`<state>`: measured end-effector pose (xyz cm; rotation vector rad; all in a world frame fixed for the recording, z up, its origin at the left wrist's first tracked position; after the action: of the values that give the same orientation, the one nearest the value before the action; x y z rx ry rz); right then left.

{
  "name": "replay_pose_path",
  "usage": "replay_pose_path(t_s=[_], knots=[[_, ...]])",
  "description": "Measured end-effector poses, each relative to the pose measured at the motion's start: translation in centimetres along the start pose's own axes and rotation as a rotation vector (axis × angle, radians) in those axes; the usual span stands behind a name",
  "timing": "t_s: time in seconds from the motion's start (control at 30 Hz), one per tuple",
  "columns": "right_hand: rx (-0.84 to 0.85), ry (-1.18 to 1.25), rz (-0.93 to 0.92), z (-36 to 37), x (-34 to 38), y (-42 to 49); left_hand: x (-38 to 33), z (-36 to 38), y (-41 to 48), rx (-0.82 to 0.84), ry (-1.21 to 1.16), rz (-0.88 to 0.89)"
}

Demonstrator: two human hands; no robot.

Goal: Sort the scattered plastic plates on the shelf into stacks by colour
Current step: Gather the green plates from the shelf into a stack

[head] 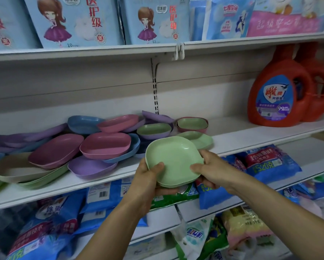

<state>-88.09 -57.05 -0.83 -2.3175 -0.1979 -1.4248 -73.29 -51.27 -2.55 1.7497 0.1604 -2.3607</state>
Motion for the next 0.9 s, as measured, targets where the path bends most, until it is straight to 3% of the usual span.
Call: replay_pose_path(t_s=[0.17, 0.37, 0.53, 0.73, 0.9], knots=[[0.088, -0.043, -0.036, -2.2, 0.3, 1.7, 0.0, 0.6, 1.3, -0.055, 0.034, 0.022], [-0.17, -0.054, -0.075, -13.0, 0.8, 8.0, 0.1, 1.8, 2.8, -0.187, 0.036, 0.038], [-0.264, -0.171, -0.091, -16.7, 1.8, 14.2, 0.4, 2.8, 3.4, -0.246, 0.003, 0.052], [-0.177, -0.336, -0.202, -11.7, 7.4, 17.6, 0.5, 1.5, 2.6, -0.349, 0.032, 0.053], [-0.062, -0.452, -0.159, -4.6, 9.6, 18.4, -0.1, -0.6, 1.3, -0.414, 0.063, 0.071]])
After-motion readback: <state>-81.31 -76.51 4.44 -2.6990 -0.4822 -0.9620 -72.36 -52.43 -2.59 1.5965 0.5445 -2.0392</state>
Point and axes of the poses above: each hand's wrist, its own y-axis towards the middle knuckle, its own z-axis out of the palm, x = y × z, the point moved 10 cm from there along y, towards the middle knuckle, and after that the axes turned 10 degrees about z, right-handed, at the moved point
